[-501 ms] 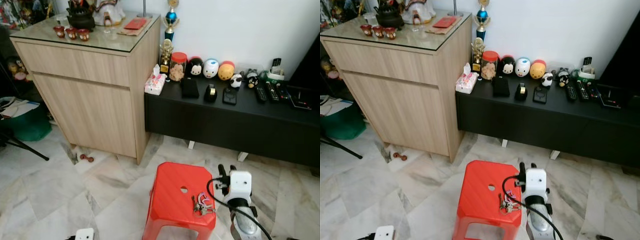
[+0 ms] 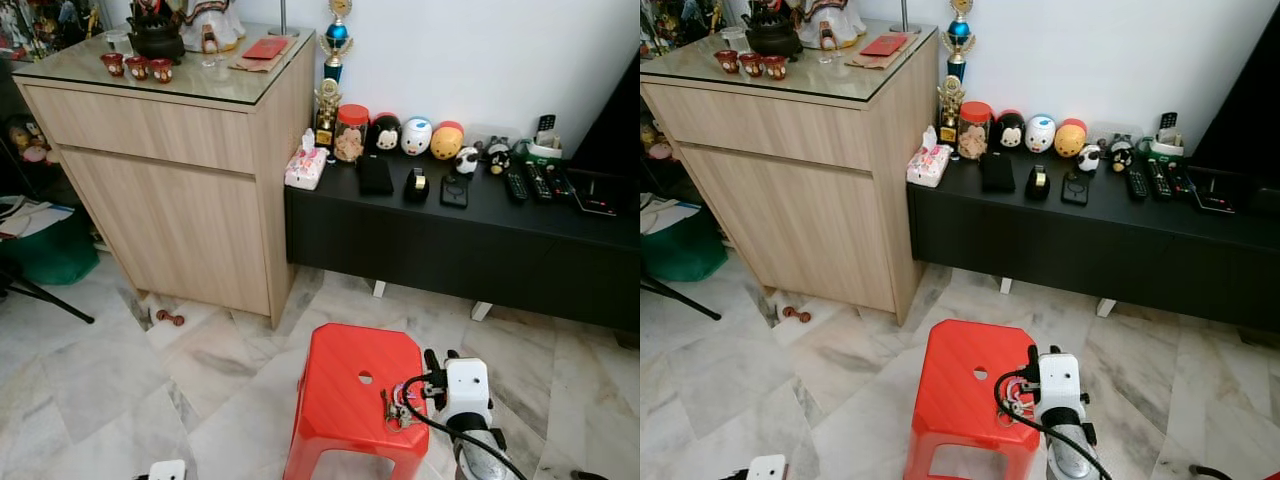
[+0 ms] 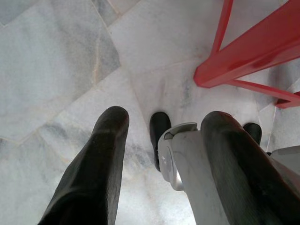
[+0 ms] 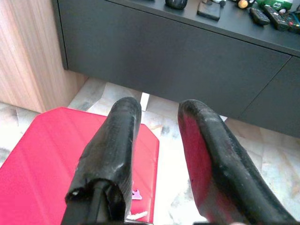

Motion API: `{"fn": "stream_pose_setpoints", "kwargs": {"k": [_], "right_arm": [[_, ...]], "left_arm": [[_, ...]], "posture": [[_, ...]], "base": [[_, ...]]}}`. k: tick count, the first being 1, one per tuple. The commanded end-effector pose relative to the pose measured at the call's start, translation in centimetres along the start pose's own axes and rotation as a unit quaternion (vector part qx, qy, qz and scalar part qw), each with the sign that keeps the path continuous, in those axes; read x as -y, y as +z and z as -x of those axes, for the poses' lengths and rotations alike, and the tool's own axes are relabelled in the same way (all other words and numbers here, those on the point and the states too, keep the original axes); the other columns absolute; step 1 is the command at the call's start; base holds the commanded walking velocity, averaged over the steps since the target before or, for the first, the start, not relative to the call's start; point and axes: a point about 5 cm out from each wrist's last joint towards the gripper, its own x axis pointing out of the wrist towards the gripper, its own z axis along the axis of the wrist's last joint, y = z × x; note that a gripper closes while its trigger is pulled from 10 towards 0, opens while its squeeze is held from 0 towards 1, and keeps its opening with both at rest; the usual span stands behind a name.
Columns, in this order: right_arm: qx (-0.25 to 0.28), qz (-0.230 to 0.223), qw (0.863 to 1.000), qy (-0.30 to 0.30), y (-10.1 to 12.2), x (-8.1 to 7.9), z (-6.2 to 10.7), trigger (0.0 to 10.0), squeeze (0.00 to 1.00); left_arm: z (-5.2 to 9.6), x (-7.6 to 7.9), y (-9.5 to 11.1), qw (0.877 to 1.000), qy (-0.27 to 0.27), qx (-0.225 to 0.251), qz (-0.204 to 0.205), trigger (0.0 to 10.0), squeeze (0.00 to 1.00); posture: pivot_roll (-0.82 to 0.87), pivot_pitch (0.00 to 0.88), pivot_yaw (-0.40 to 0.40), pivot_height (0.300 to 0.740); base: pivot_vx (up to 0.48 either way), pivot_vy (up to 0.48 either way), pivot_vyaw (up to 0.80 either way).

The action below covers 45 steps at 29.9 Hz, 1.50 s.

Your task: Hang keys on a hook

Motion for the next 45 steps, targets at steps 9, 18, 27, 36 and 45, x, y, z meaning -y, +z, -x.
{"fn": "stream_pose_setpoints", "kwargs": {"k": [9, 18, 27, 36, 45], "right_arm": [[-0.029, 0.003, 1.000, -0.004, -0.1, 0.2, -0.8, 10.0, 0.00], [-0.029, 0.002, 1.000, -0.010, 0.4, 1.0, -1.5, 10.0, 0.00], [-0.030, -0.002, 0.999, 0.010, 0.7, 0.1, -1.9, 10.0, 0.00], [-0.053, -0.008, 0.998, 0.014, 0.1, 0.2, -1.7, 10.0, 0.00], [-0.074, 0.004, 0.997, 0.017, -0.6, 0.7, -1.5, 10.0, 0.00]], "left_arm": [[-0.2, 1.5, -0.2, 1.000, -0.009, -0.006, 0.001, 10.0, 0.00], [-0.5, 2.4, 0.8, 1.000, -0.010, 0.005, 0.003, 10.0, 0.00], [-0.5, 1.6, 1.3, 1.000, -0.008, 0.018, 0.003, 10.0, 0.00], [-0.3, 0.8, 0.9, 1.000, -0.011, 0.014, 0.003, 10.0, 0.00], [-0.6, 2.3, 1.4, 1.000, -0.023, 0.010, 0.005, 10.0, 0.00]], "posture": [[0.01, 0.000, -0.072, 0.671], [0.01, 0.000, -0.071, 0.643], [0.02, 0.000, -0.068, 0.643], [0.02, 0.000, -0.062, 0.643], [0.02, 0.000, -0.062, 0.643]], "base": [[0.000, 0.000, 0.00], [0.000, 0.000, 0.00], [0.000, 0.000, 0.00], [0.000, 0.000, 0.00], [0.000, 0.000, 0.10]]}}
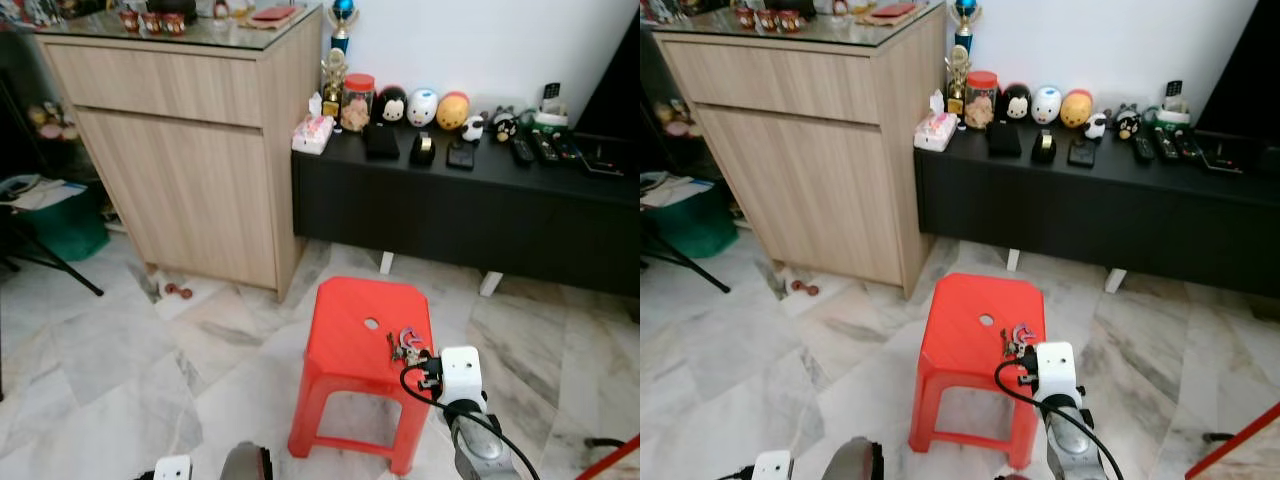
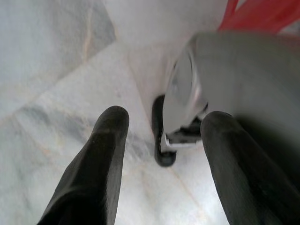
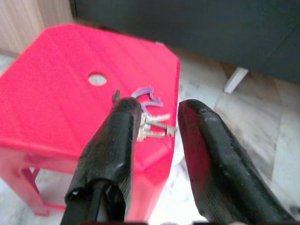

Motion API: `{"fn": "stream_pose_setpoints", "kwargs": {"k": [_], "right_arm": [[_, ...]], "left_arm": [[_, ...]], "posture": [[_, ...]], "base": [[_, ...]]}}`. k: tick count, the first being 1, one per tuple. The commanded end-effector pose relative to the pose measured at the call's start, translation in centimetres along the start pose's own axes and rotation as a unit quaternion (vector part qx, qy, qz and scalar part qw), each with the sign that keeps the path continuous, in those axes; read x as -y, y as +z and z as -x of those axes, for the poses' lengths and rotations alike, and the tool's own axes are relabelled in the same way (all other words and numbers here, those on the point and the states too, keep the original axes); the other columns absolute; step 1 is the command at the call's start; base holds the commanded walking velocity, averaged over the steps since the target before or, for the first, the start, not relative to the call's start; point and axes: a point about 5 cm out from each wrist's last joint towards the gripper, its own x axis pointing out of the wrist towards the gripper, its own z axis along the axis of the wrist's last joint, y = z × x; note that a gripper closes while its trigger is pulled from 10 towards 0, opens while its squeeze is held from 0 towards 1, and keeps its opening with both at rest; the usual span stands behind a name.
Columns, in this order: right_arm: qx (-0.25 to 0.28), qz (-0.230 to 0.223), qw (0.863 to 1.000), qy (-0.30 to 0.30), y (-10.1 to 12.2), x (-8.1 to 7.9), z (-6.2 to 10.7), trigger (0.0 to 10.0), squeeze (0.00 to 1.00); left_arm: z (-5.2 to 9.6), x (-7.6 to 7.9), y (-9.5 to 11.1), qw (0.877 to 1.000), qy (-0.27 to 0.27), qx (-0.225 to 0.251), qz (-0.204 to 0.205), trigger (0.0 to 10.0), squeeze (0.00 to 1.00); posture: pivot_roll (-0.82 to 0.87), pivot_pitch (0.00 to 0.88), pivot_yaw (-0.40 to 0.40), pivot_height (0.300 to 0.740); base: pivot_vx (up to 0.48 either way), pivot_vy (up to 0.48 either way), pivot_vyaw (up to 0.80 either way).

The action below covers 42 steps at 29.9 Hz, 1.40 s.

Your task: Hang keys on a hook

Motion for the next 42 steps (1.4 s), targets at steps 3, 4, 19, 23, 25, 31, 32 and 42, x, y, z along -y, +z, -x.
{"fn": "stream_pose_setpoints", "kwargs": {"k": [3, 4, 19, 23, 25, 31, 32, 42], "right_arm": [[-0.016, 0.012, 1.000, 0.005, -0.3, 0.2, 0.0, 10.0, 0.00], [-0.019, 0.005, 1.000, 0.005, -0.4, 0.2, 0.0, 10.0, 0.00], [-0.024, -0.014, 1.000, -0.005, -0.7, 0.5, 0.1, 10.0, 0.00], [-0.017, -0.029, 0.999, -0.017, -0.5, 0.7, 0.1, 10.0, 0.00], [-0.015, -0.042, 0.999, -0.024, -0.4, 0.8, 0.0, 10.0, 0.00], [-0.001, -0.069, 0.997, -0.046, 0.4, 1.1, -0.4, 10.0, 0.00], [0.001, -0.074, 0.996, -0.046, 0.7, 1.0, -0.6, 10.0, 0.00], [0.036, -0.094, 0.994, -0.041, 1.8, 0.2, -0.7, 10.0, 0.00]], "left_arm": [[-0.2, 1.4, 0.0, 1.000, -0.012, -0.010, -0.005, 10.0, 0.00], [-0.2, 1.5, 0.0, 1.000, -0.013, -0.010, -0.005, 10.0, 0.00], [-0.1, 0.8, -0.1, 1.000, -0.015, -0.011, -0.002, 10.0, 0.00], [-0.1, 0.6, -0.2, 1.000, -0.014, -0.014, -0.003, 10.0, 0.00], [-0.1, 0.6, -0.3, 1.000, -0.014, -0.014, -0.003, 10.0, 0.00], [-0.1, 0.7, -0.4, 1.000, -0.015, -0.018, -0.003, 10.0, 0.00], [0.0, 0.7, -0.4, 1.000, -0.015, -0.019, -0.003, 10.0, 0.00], [0.0, 0.3, -0.5, 1.000, -0.011, -0.024, -0.001, 10.0, 0.00]], "posture": [[0.02, 0.000, -0.062, 0.643], [0.02, 0.000, -0.063, 0.643], [0.02, 0.000, -0.064, 0.643], [0.02, 0.000, -0.064, 0.643], [0.02, 0.000, -0.062, 0.643], [0.02, 0.001, -0.063, 0.643], [0.02, 0.001, -0.063, 0.643], [0.03, 0.004, -0.061, 0.643]], "base": [[0.000, 0.000, 0.80], [0.000, 0.000, 0.80], [0.000, 0.000, 0.19], [0.000, 0.000, 0.00], [0.000, 0.000, 0.00], [0.172, 0.000, 0.00], [0.266, 0.000, 0.00], [0.272, 0.000, -0.04]]}}
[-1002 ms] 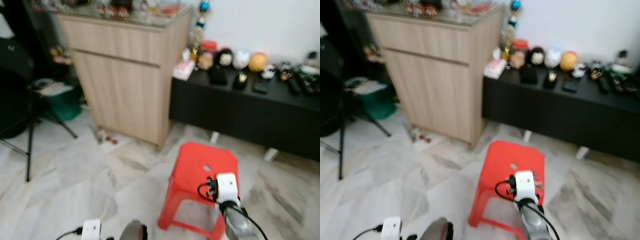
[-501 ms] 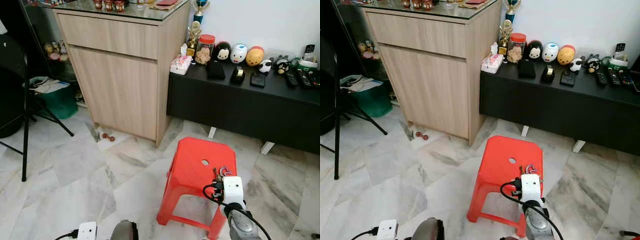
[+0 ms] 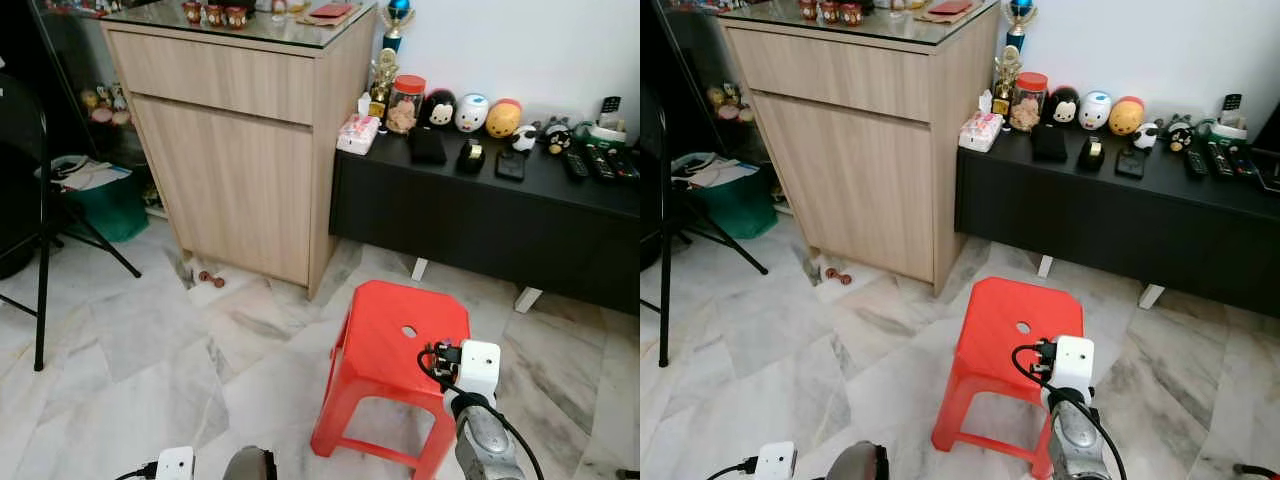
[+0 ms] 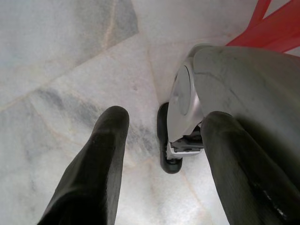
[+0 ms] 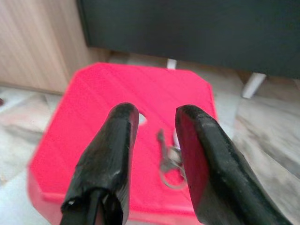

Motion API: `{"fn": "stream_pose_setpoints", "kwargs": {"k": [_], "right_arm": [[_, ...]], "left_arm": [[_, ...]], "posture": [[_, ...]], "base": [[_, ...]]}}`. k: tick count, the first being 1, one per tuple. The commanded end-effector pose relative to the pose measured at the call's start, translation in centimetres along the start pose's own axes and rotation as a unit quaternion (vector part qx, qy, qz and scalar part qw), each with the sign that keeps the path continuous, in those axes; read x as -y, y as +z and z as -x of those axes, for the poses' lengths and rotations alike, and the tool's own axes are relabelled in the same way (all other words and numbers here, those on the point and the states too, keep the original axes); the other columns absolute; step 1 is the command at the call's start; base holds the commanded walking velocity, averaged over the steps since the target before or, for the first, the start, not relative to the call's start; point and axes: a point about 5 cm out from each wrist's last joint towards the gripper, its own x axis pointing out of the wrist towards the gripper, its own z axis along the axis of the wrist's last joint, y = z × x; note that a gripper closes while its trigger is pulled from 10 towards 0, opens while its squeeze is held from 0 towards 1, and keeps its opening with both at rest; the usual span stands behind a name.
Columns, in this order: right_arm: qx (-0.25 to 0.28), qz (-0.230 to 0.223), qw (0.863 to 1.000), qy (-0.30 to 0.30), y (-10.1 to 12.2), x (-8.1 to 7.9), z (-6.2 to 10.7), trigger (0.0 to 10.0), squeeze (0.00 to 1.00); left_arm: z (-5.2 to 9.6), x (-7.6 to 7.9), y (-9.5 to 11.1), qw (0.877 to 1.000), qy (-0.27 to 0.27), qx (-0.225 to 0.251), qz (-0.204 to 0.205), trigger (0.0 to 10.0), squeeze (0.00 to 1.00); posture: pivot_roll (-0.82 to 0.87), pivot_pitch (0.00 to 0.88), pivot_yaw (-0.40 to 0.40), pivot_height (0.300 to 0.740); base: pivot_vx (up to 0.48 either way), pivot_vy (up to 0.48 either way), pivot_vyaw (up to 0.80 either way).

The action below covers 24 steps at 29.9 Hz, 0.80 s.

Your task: Hang keys on a hook

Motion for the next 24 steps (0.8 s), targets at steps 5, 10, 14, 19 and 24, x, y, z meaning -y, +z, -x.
{"fn": "stream_pose_setpoints", "kwargs": {"k": [5, 10, 14, 19, 24], "right_arm": [[0.012, 0.003, 1.000, -0.003, 0.43, 0.28, 0.03, 10.0, 0.00], [0.013, 0.004, 1.000, -0.004, 0.54, 0.23, 0.10, 10.0, 0.00], [0.012, 0.006, 1.000, -0.004, 0.55, 0.22, 0.12, 10.0, 0.00], [0.009, 0.008, 1.000, -0.007, 0.37, 0.36, 0.28, 10.0, 0.00], [0.008, 0.007, 1.000, -0.010, 0.39, 0.38, 0.32, 10.0, 0.00]], "left_arm": [[-0.07, 0.41, -0.08, 1.000, -0.009, -0.008, -0.004, 10.0, 0.00], [-0.07, 0.50, -0.11, 1.000, -0.010, -0.007, -0.004, 10.0, 0.00], [-0.08, 0.57, -0.06, 1.000, -0.011, -0.005, -0.005, 10.0, 0.00], [-0.11, 0.79, 0.07, 1.000, -0.016, 0.000, -0.006, 10.0, 0.00], [-0.19, 1.18, 0.27, 1.000, -0.018, 0.003, -0.009, 10.0, 0.00]], "posture": [[0.03, 0.004, -0.060, 0.643], [0.03, 0.004, -0.061, 0.643], [0.03, 0.004, -0.061, 0.643], [0.03, 0.007, -0.061, 0.643], [0.02, 0.008, -0.061, 0.643]], "base": [[0.277, 0.000, 0.00], [0.275, 0.000, 0.00], [0.068, 0.000, 0.00], [0.000, 0.000, 0.00], [0.000, 0.000, 0.00]]}}
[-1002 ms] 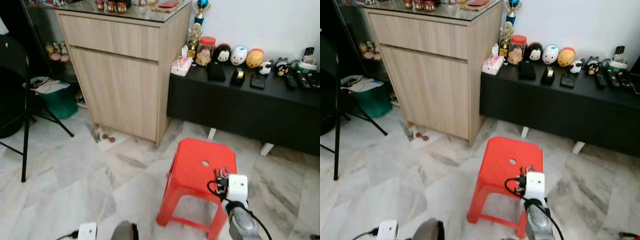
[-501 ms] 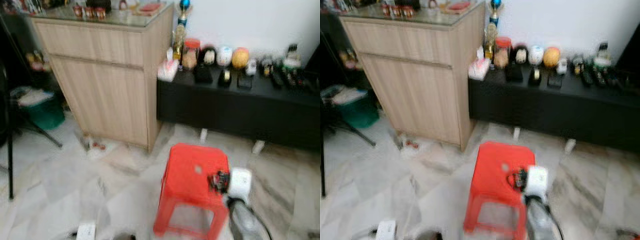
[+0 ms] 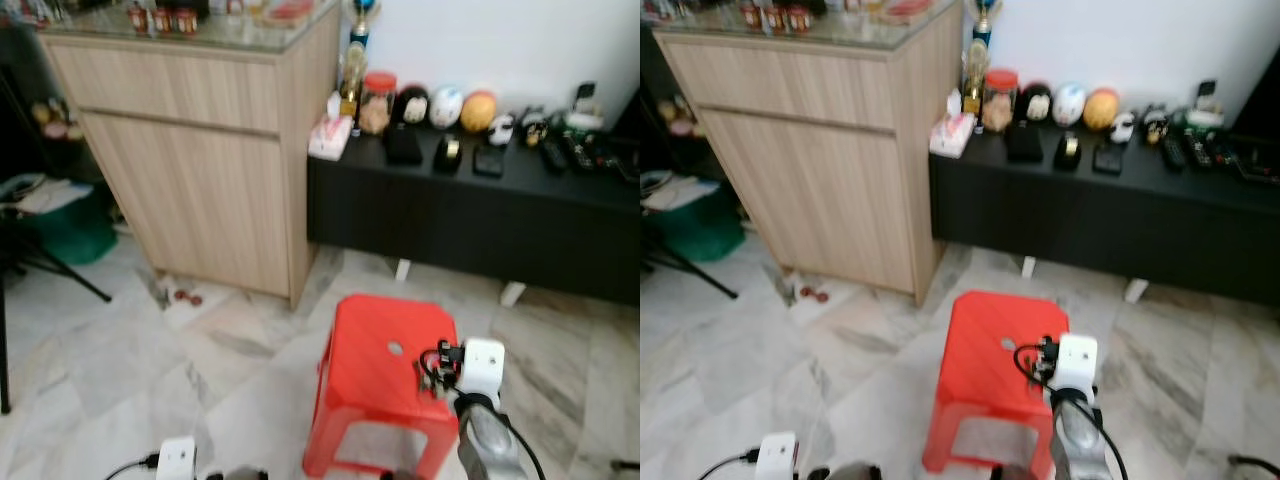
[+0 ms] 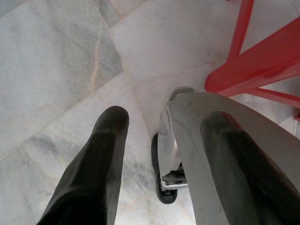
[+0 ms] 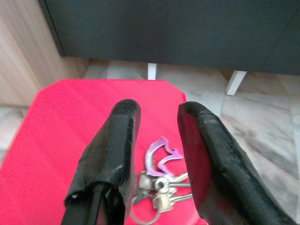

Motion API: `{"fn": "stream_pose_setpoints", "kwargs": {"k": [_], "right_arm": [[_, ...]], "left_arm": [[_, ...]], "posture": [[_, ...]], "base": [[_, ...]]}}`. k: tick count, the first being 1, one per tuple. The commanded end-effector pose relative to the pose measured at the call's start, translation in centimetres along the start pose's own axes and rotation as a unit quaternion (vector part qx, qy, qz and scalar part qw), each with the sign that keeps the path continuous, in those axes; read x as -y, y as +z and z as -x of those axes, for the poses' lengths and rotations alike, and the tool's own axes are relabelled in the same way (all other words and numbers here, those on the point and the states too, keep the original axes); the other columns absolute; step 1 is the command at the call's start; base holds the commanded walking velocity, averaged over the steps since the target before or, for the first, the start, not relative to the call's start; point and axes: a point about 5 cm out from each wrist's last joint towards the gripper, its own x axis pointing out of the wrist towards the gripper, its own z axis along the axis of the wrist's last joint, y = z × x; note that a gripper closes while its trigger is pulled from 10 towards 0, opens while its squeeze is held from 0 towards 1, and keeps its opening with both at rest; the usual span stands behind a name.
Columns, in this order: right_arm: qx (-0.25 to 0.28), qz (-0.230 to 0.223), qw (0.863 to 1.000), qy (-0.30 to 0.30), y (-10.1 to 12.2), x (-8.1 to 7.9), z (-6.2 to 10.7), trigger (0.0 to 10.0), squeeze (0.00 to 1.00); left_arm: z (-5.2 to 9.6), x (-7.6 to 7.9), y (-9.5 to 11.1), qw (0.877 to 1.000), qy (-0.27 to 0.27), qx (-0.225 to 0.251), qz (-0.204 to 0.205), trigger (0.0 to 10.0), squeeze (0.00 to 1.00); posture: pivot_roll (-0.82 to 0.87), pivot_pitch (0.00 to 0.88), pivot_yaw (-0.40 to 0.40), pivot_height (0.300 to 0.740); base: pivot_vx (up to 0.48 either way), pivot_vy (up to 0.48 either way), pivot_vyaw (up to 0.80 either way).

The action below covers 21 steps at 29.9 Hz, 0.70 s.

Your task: Hang keys on a hook

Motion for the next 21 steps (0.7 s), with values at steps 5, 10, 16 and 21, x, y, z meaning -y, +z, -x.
{"fn": "stream_pose_setpoints", "kwargs": {"k": [5, 10, 16, 21], "right_arm": [[0.003, 0.003, 1.000, -0.002, 0.34, 0.14, -0.11, 10.0, 0.00], [0.003, 0.003, 1.000, -0.002, 0.33, 0.10, -0.08, 10.0, 0.00], [-0.004, 0.006, 1.000, -0.002, 0.05, 0.09, 0.03, 10.0, 0.00], [-0.006, 0.007, 1.000, -0.003, 0.04, 0.13, -0.01, 10.0, 0.00]], "left_arm": [[0.06, 0.91, -0.84, 1.000, -0.012, -0.018, -0.006, 10.0, 0.00], [0.00, 1.07, -0.68, 1.000, -0.013, -0.015, -0.006, 10.0, 0.00], [-0.05, 1.15, -0.48, 1.000, -0.013, -0.011, -0.006, 10.0, 0.00], [-0.06, 1.09, -0.39, 1.000, -0.011, -0.009, -0.007, 10.0, 0.00]], "posture": [[0.03, 0.007, -0.061, 0.643], [0.03, 0.008, -0.061, 0.643], [0.03, 0.007, -0.061, 0.643], [0.03, 0.007, -0.062, 0.643]], "base": [[0.271, 0.000, 0.00], [0.319, 0.000, 0.00], [0.333, 0.000, 0.00], [0.324, 0.000, 0.00]]}}
